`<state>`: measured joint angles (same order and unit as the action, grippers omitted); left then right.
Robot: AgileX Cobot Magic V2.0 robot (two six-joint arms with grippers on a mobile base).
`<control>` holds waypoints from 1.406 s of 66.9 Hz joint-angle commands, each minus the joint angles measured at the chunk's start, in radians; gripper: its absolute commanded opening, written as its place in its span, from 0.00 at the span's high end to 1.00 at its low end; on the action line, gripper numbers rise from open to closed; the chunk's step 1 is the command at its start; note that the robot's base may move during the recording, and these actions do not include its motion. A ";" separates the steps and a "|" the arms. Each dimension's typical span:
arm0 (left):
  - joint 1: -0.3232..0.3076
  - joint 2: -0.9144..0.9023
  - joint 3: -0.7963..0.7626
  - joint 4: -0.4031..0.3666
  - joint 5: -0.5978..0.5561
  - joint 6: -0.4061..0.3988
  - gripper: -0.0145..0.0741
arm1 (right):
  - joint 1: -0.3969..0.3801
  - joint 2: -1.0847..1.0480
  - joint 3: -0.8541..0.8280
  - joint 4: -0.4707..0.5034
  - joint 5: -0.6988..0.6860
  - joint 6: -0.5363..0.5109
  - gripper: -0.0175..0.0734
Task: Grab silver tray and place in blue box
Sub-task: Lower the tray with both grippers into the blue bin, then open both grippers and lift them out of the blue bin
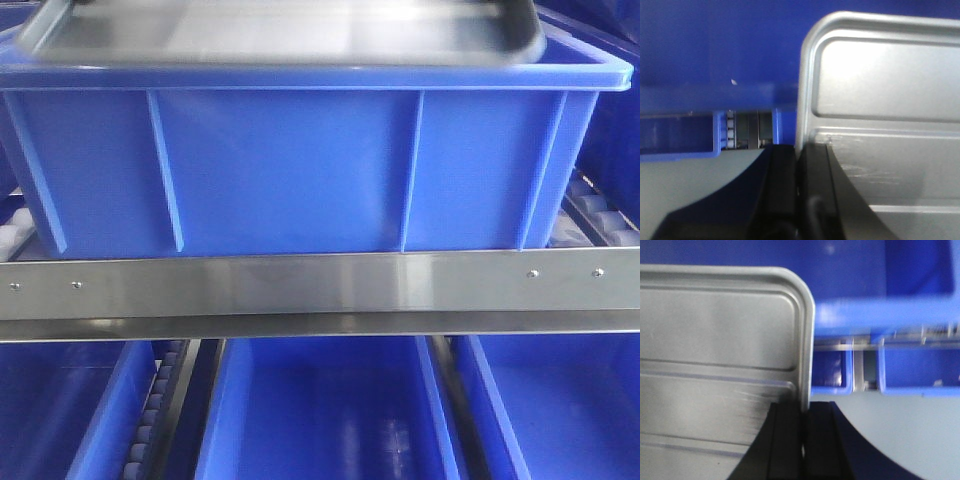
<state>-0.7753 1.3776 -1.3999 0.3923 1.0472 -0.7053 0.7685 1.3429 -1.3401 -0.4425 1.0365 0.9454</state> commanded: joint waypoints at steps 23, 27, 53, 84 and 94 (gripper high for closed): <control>0.137 0.232 -0.339 -0.062 -0.345 0.088 0.95 | -0.156 0.283 -0.471 0.008 -0.219 -0.168 0.74; 0.161 0.265 -0.364 -0.059 -0.383 0.088 0.95 | -0.174 0.328 -0.513 0.008 -0.241 -0.170 0.74; 0.210 0.392 -0.375 -0.032 -0.485 0.088 0.95 | -0.199 0.466 -0.540 0.003 -0.337 -0.170 0.74; 0.210 0.402 -0.375 -0.035 -0.523 0.088 0.95 | -0.199 0.470 -0.540 0.003 -0.338 -0.170 0.74; 0.210 0.402 -0.375 -0.028 -0.533 0.088 0.95 | -0.199 0.470 -0.540 0.003 -0.338 -0.170 0.74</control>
<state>-0.5281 1.8301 -1.7315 0.4268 0.7288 -0.6154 0.5345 1.8684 -1.8288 -0.5078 0.9401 0.7802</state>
